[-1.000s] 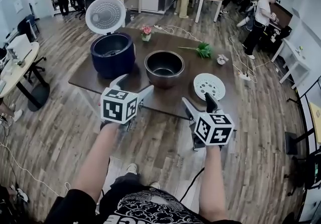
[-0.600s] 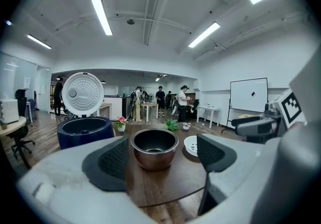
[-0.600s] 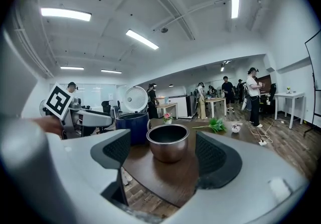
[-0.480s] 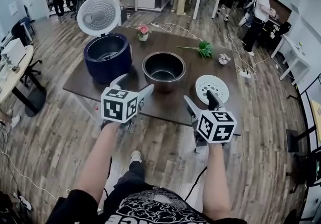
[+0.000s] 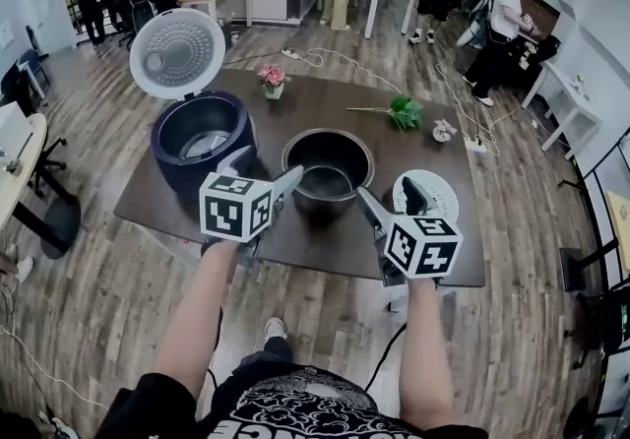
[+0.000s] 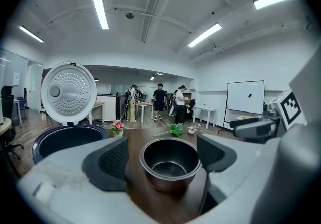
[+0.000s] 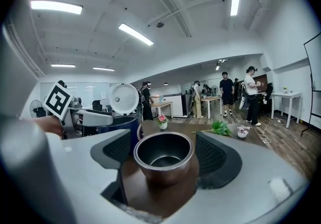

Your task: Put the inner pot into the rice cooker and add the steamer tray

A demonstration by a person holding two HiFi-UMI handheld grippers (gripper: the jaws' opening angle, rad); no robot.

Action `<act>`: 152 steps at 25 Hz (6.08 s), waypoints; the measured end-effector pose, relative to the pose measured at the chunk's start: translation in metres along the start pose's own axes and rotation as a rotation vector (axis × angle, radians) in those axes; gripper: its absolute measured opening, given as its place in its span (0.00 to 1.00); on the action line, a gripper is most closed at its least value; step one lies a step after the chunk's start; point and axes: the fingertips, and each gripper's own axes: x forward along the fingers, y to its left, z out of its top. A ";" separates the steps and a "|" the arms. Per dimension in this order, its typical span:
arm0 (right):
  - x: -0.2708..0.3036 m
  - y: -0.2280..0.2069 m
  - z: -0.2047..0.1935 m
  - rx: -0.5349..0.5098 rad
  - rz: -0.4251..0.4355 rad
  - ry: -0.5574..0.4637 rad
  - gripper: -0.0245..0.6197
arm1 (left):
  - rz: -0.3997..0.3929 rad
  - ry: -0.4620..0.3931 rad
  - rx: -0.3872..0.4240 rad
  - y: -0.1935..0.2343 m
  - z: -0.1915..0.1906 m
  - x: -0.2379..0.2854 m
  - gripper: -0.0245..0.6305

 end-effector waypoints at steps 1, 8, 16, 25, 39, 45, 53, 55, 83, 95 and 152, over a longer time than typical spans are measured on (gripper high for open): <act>0.009 0.001 0.004 0.001 -0.006 0.000 0.65 | -0.009 0.002 0.002 0.006 0.003 0.006 0.69; 0.061 0.004 0.021 0.005 -0.049 0.014 0.65 | -0.059 0.005 0.013 0.047 0.021 0.043 0.69; 0.102 -0.001 0.030 0.010 -0.095 0.033 0.65 | -0.102 0.014 0.032 0.075 0.035 0.079 0.69; 0.125 -0.007 0.030 0.012 -0.133 0.049 0.65 | -0.130 0.017 0.038 0.095 0.037 0.102 0.69; 0.133 -0.034 0.023 0.019 -0.111 0.057 0.65 | -0.102 0.023 0.038 0.089 0.039 0.121 0.69; 0.139 -0.057 0.020 0.022 -0.053 0.071 0.65 | -0.054 0.042 0.038 0.072 0.035 0.129 0.69; 0.149 -0.084 0.002 0.023 0.013 0.137 0.64 | -0.003 0.084 -0.007 0.058 0.017 0.142 0.69; 0.151 -0.089 -0.004 0.028 0.020 0.151 0.62 | 0.005 0.097 -0.025 0.058 0.010 0.144 0.69; 0.188 -0.100 -0.095 0.200 0.171 0.389 0.47 | 0.068 0.244 -0.494 0.044 -0.103 0.151 0.51; 0.193 -0.102 -0.108 0.179 0.119 0.421 0.29 | 0.206 0.252 -0.512 0.054 -0.115 0.145 0.27; 0.229 0.046 0.144 -0.119 0.328 -0.057 0.22 | 0.432 -0.245 -0.333 0.151 0.097 0.000 0.19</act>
